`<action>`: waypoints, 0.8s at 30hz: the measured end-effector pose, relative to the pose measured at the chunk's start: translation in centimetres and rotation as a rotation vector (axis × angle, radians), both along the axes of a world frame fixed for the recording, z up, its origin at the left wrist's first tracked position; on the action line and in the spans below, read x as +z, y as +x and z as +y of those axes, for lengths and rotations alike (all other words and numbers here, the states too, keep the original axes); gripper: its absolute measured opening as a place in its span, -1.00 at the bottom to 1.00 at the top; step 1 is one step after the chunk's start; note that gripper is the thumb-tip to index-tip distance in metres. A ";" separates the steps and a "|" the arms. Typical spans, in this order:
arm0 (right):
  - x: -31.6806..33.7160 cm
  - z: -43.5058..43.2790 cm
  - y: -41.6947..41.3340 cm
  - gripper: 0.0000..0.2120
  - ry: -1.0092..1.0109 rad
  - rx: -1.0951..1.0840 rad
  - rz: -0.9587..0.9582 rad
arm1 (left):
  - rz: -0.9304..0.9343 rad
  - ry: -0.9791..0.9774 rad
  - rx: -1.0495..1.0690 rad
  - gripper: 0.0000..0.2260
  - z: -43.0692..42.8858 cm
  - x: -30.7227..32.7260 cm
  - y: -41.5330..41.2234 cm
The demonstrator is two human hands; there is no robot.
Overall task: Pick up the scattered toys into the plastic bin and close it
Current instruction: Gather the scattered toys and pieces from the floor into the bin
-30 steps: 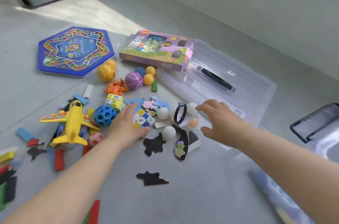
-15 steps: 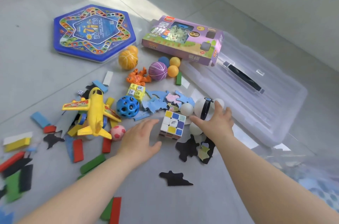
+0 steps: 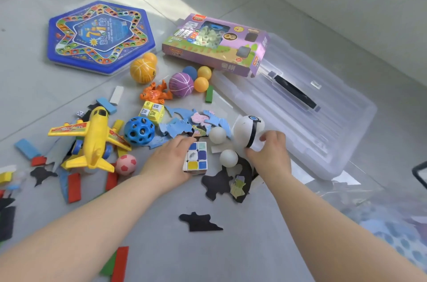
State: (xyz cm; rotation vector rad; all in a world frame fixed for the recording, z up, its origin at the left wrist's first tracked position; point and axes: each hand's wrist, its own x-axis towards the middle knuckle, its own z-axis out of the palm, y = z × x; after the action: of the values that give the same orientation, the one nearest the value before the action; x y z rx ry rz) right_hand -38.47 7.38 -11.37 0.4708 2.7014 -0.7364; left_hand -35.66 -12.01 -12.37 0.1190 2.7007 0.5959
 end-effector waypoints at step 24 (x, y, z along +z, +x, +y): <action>15.4 22.2 11.3 -0.49 0.051 -0.304 0.448 | 0.380 0.800 -0.204 -0.51 17.5 15.8 1.6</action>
State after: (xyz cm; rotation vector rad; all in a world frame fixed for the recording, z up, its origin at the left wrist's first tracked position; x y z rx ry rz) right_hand -27.21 29.55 4.06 0.8308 3.1060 -0.9511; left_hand -34.07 5.47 3.40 0.7657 2.5514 1.6836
